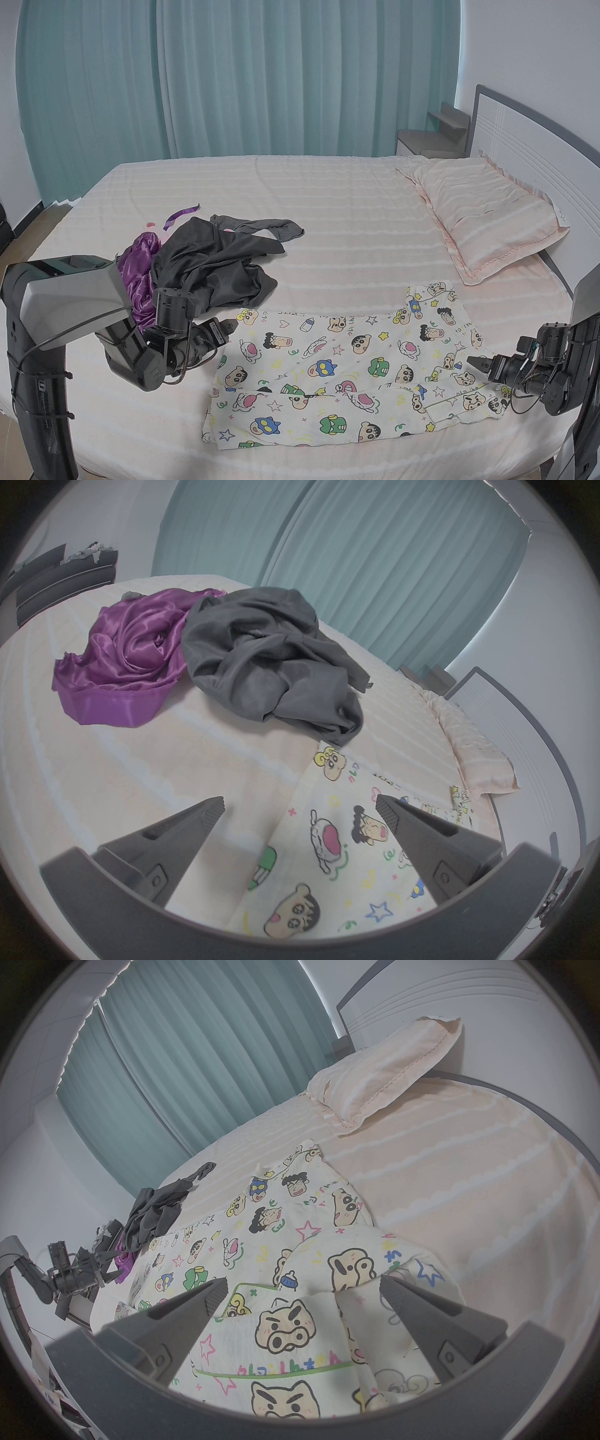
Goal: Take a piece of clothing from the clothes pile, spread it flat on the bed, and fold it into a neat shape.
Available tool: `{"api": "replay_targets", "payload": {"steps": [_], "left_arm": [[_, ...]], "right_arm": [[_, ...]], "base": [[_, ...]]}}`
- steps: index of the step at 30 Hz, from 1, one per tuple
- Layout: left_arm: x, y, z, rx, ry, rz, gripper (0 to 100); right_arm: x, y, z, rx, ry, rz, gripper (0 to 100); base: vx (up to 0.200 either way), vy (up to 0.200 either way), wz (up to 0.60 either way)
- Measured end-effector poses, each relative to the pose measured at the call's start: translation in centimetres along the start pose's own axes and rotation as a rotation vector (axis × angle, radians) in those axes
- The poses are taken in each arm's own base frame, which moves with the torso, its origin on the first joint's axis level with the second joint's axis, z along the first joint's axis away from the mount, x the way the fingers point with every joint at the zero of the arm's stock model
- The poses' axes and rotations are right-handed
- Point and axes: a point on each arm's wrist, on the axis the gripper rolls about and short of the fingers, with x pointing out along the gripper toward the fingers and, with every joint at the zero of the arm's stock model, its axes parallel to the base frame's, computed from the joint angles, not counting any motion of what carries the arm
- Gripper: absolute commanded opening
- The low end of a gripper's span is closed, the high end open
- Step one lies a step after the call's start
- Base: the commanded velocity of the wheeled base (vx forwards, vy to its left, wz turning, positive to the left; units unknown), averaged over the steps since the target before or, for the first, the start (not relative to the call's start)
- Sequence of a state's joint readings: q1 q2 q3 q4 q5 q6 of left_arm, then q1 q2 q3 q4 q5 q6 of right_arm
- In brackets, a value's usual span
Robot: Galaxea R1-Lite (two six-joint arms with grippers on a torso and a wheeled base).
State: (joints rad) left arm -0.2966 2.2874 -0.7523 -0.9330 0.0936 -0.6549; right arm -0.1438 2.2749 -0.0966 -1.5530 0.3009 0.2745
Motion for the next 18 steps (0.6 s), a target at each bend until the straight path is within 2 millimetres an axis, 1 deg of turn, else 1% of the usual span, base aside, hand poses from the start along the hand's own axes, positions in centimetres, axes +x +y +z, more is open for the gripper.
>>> {"api": "replay_targets", "payload": {"steps": [3,4,8,13,18], "left_arm": [[1.6,0.3,0.1,-0.009,0.008,0.012,100],[1.7,0.3,0.1,-0.014,0.01,0.013,100],[1.9,0.4,-0.8,-0.066,0.034,0.024,100],[1.5,-0.5,-1.6,-0.095,0.051,0.01,100],[1.2,-1.2,-2.1,-0.083,0.059,-0.006,100]], "right_arm": [[0.1,0.1,-0.1,-0.002,0.006,0.002,100],[0.1,0.1,-0.2,-0.002,0.008,0.003,100],[0.1,0.1,-0.2,-0.002,0.013,0.004,100],[0.2,0.1,-0.3,-0.002,0.018,0.004,100],[0.2,0.1,-0.4,-0.002,0.019,0.004,100]], "base": [[0.0,0.0,0.0],[0.0,0.0,0.0],[0.0,0.0,0.0],[0.0,0.0,0.0],[0.0,-0.2,0.0]]}}
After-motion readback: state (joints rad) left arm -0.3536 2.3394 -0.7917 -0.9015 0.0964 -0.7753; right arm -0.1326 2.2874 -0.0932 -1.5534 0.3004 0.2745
